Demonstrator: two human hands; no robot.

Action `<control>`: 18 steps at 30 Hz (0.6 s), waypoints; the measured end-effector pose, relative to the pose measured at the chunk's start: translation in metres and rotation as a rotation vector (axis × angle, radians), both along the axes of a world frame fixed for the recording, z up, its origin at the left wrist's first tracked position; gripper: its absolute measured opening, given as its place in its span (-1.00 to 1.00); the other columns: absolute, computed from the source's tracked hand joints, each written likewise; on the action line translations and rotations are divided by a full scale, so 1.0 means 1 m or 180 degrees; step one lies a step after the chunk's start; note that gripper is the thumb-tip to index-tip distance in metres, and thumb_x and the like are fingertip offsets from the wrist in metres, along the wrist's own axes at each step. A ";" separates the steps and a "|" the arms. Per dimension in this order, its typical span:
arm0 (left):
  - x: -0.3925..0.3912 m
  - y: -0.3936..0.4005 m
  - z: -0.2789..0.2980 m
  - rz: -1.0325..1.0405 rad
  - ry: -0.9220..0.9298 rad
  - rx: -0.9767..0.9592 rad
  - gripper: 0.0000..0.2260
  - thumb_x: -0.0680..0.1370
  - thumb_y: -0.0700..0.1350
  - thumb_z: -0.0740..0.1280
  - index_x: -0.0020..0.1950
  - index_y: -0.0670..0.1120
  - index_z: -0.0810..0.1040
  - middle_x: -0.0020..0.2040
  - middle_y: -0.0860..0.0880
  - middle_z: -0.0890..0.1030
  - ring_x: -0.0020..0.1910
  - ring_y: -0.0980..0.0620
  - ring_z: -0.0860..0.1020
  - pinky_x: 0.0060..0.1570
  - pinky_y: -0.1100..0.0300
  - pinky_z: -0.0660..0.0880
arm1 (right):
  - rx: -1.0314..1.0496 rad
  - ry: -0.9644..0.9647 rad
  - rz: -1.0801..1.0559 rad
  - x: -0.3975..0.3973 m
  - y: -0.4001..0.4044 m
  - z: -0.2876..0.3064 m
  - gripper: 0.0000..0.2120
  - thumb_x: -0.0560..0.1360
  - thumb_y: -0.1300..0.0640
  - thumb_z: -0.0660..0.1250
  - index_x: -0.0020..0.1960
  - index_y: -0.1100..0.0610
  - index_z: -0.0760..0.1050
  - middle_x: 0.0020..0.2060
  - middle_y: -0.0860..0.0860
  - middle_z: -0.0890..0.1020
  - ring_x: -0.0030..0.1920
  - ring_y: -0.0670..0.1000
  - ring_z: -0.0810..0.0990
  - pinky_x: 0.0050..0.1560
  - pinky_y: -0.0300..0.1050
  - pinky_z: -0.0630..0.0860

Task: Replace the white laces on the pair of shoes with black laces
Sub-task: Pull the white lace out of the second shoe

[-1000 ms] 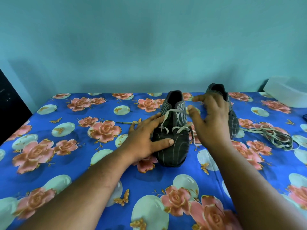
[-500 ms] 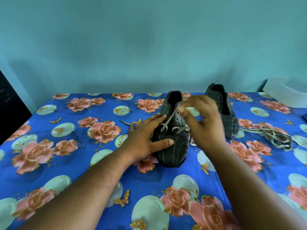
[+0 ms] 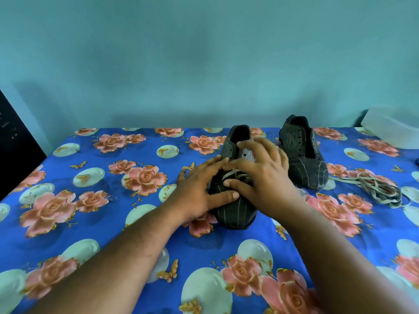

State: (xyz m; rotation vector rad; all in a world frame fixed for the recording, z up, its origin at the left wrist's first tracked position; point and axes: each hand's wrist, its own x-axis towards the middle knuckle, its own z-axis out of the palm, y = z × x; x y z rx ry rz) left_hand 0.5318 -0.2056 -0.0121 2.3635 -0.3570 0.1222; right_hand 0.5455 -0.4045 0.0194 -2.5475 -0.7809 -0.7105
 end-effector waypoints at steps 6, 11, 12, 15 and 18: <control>0.001 0.000 -0.002 0.0000 0.0036 -0.0001 -0.19 0.33 0.55 0.23 0.55 0.39 0.15 0.61 0.28 0.13 0.60 0.17 0.11 0.55 -0.26 -0.12 | 0.0404 -0.0195 0.0131 0.003 0.003 -0.001 -0.85 0.51 -0.14 0.35 -0.06 -0.12 0.65 0.14 -0.11 0.57 0.39 0.09 0.39 0.35 0.19 0.27; 0.000 0.000 -0.001 0.0002 0.0071 -0.0058 -0.20 0.32 0.54 0.24 0.54 0.41 0.16 0.61 0.31 0.13 0.60 0.19 0.10 0.56 -0.25 -0.17 | 0.2185 -0.0087 -0.0061 0.008 -0.009 0.015 -0.93 0.58 0.01 0.36 -0.08 -0.14 0.52 -0.02 -0.15 0.54 0.13 0.00 0.52 0.21 0.02 0.45; 0.000 0.000 0.000 0.0000 0.0065 -0.0046 -0.20 0.32 0.54 0.24 0.54 0.41 0.16 0.61 0.30 0.13 0.60 0.19 0.10 0.55 -0.25 -0.17 | 0.2538 -0.0023 -0.0197 0.010 -0.012 0.018 -0.93 0.58 -0.04 0.34 -0.08 -0.15 0.51 -0.03 -0.12 0.56 0.09 0.02 0.55 0.18 0.08 0.48; 0.000 0.000 0.000 0.0007 0.0061 -0.0040 -0.20 0.32 0.54 0.24 0.54 0.41 0.15 0.61 0.30 0.13 0.60 0.17 0.11 0.55 -0.26 -0.17 | 0.2689 0.0106 -0.0658 0.011 -0.017 0.017 -0.85 0.58 -0.09 0.30 -0.02 -0.03 0.54 0.03 -0.04 0.55 0.12 0.05 0.52 0.20 0.18 0.45; 0.001 0.000 -0.001 -0.0003 0.0044 -0.0039 -0.20 0.33 0.54 0.24 0.54 0.40 0.18 0.61 0.30 0.14 0.59 0.18 0.13 0.55 -0.27 -0.14 | 0.1723 -0.0074 -0.0723 0.007 -0.013 0.012 -0.72 0.54 -0.15 0.32 0.15 -0.02 0.57 0.20 -0.01 0.51 0.29 0.11 0.41 0.31 0.16 0.36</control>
